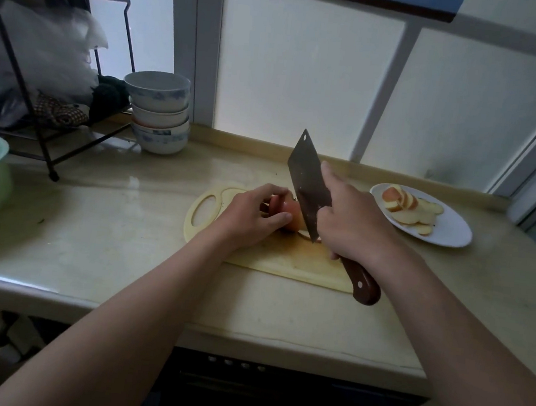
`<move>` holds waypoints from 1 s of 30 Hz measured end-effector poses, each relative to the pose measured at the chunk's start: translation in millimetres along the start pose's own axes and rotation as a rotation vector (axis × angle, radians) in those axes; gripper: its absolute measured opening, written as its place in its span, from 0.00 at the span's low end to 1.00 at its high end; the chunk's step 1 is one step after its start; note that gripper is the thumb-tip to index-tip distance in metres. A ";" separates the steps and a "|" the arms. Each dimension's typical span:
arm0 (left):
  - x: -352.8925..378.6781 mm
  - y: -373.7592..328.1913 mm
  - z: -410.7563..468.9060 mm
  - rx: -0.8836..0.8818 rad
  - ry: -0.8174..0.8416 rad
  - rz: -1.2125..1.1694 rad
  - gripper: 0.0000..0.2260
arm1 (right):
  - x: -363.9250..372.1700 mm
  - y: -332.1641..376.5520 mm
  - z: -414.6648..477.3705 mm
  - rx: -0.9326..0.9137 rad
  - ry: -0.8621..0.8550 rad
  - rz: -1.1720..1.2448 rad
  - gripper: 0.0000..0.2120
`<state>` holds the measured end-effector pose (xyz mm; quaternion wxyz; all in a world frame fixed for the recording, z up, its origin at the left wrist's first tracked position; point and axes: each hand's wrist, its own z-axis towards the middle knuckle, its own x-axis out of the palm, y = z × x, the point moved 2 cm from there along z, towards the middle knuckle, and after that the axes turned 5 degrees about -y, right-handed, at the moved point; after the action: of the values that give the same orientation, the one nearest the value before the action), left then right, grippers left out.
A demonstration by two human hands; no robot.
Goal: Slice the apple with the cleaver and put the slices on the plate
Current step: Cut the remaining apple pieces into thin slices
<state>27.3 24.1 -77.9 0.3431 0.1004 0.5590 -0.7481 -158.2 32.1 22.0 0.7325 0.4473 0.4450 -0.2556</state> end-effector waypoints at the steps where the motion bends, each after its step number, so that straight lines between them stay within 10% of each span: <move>1: 0.0 0.1 0.1 0.000 0.000 0.002 0.22 | -0.2 0.4 0.0 0.003 0.001 0.000 0.40; 30: 0.5 0.9 1.4 -0.013 0.004 -0.004 0.22 | -1.6 1.9 0.8 0.000 -0.001 -0.019 0.40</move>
<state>27.8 22.5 -78.3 0.3409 0.0985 0.5651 -0.7449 -157.1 32.2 24.4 0.7302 0.4428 0.4491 -0.2628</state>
